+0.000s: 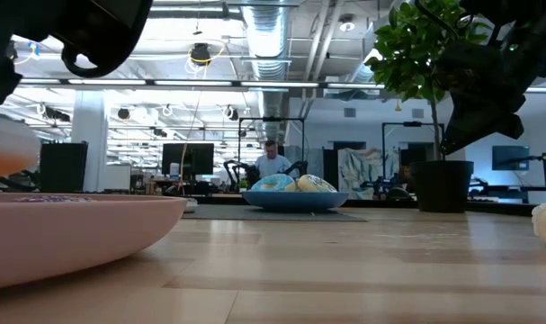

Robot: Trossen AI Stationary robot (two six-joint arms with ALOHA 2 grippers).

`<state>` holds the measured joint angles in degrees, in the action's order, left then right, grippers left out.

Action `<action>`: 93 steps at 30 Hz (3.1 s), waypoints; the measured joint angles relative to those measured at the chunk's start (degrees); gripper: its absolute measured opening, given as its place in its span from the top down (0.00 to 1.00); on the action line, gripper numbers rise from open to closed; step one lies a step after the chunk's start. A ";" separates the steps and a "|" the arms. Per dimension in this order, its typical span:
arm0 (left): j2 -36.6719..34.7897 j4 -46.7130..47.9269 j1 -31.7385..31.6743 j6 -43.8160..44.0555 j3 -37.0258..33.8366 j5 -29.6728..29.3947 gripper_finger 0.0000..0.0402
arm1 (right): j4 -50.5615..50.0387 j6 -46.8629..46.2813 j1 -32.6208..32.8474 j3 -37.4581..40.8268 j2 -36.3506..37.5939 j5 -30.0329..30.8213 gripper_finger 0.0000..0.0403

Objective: Pick & Place donuts
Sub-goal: Put the small blue donut on the pink plate, then put the large white donut on the blue plate

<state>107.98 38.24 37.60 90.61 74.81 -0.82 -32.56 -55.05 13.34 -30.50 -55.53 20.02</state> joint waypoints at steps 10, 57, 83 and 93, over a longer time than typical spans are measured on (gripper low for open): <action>0.00 -0.25 0.02 -0.46 0.00 -1.02 0.39 | 0.00 0.00 0.00 0.00 0.00 0.01 1.00; -3.36 15.80 -11.41 -48.86 11.47 -28.35 0.98 | 6.53 -0.45 3.20 -1.26 -0.02 0.12 1.00; -66.72 -21.05 -14.25 -79.58 -45.44 -16.91 1.00 | -39.15 -33.26 16.26 -41.72 -34.23 -9.44 0.97; -64.59 -21.22 -14.25 -79.85 -45.46 -20.45 1.00 | -38.80 -40.54 21.57 -41.48 -34.37 -13.58 0.70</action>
<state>43.39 17.02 23.35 10.75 29.34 -21.27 -71.35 -95.59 34.92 -71.99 -89.90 6.44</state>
